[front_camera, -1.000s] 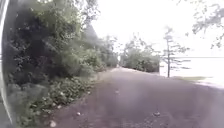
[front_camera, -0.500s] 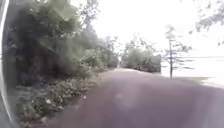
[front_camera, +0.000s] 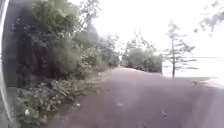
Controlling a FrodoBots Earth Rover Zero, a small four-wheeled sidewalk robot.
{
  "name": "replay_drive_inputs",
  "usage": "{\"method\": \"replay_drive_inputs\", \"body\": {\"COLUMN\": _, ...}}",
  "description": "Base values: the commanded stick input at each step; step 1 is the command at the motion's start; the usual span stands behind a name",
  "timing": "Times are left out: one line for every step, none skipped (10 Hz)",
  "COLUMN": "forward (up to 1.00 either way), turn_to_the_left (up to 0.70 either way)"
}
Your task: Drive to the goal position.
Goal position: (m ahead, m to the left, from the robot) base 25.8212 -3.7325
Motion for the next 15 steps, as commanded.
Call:
{"method": "replay_drive_inputs", "body": {"forward": 0.7, "turn_to_the_left": 0.12}}
{"method": "replay_drive_inputs", "body": {"forward": 0.7, "turn_to_the_left": 0.21}}
{"method": "replay_drive_inputs", "body": {"forward": 0.7, "turn_to_the_left": 0.25}}
{"method": "replay_drive_inputs", "body": {"forward": 0.7, "turn_to_the_left": 0.08}}
{"method": "replay_drive_inputs", "body": {"forward": 0.7, "turn_to_the_left": 0.0}}
{"method": "replay_drive_inputs", "body": {"forward": 0.7, "turn_to_the_left": 0.0}}
{"method": "replay_drive_inputs", "body": {"forward": 0.7, "turn_to_the_left": 0.0}}
{"method": "replay_drive_inputs", "body": {"forward": 0.7, "turn_to_the_left": 0.0}}
{"method": "replay_drive_inputs", "body": {"forward": 0.7, "turn_to_the_left": 0.0}}
{"method": "replay_drive_inputs", "body": {"forward": 0.7, "turn_to_the_left": 0.0}}
{"method": "replay_drive_inputs", "body": {"forward": 0.7, "turn_to_the_left": 0.0}}
{"method": "replay_drive_inputs", "body": {"forward": 0.7, "turn_to_the_left": -0.01}}
{"method": "replay_drive_inputs", "body": {"forward": 0.7, "turn_to_the_left": -0.19}}
{"method": "replay_drive_inputs", "body": {"forward": 0.7, "turn_to_the_left": -0.34}}
{"method": "replay_drive_inputs", "body": {"forward": 0.7, "turn_to_the_left": -0.34}}
